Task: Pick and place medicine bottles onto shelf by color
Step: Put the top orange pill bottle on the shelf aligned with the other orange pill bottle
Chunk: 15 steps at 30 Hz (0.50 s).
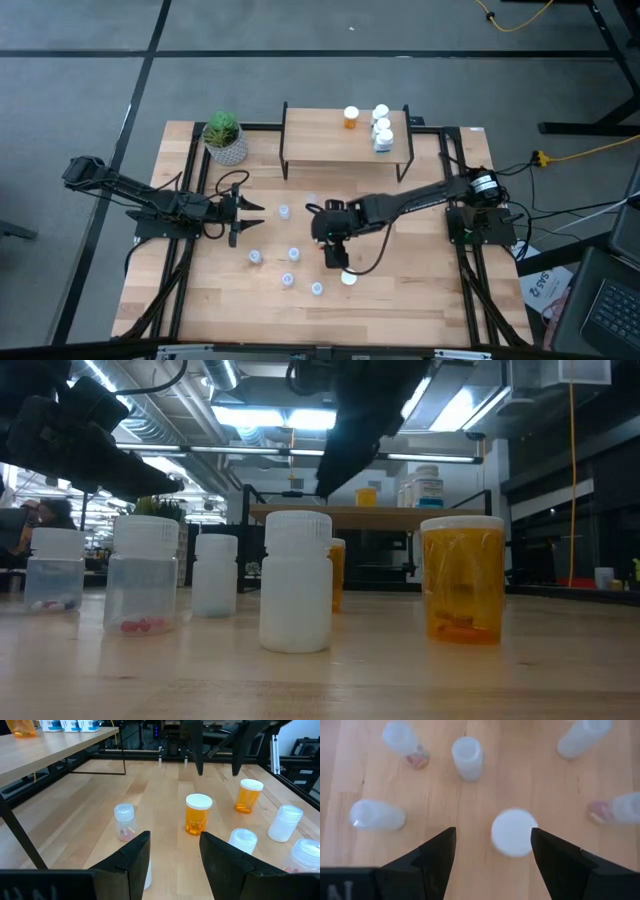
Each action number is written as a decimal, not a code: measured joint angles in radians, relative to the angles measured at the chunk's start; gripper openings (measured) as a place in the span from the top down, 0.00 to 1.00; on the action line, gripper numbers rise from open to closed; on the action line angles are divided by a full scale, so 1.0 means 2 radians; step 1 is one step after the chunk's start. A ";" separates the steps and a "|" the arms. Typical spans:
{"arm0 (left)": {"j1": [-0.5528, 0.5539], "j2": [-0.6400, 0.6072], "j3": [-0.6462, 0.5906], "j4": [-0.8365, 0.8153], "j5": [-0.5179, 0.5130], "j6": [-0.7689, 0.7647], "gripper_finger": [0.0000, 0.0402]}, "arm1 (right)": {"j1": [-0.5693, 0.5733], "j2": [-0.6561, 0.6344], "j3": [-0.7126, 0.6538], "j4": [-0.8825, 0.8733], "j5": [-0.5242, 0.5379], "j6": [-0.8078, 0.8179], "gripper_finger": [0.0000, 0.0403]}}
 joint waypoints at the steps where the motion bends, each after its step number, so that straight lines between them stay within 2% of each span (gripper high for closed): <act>1: 0.000 0.000 0.000 0.000 0.000 0.000 0.59 | 0.000 0.000 -0.009 0.017 0.003 0.000 0.36; 5: 0.000 0.000 0.000 0.000 0.000 0.000 0.59 | -0.002 0.001 -0.034 0.057 0.021 -0.001 0.36; 9: 0.000 0.000 0.000 0.000 0.000 0.000 0.59 | -0.002 0.001 -0.049 0.062 0.052 -0.016 0.36; 15: 0.000 0.000 0.000 0.000 0.000 0.000 0.59 | -0.002 0.001 -0.062 0.084 0.055 -0.023 0.36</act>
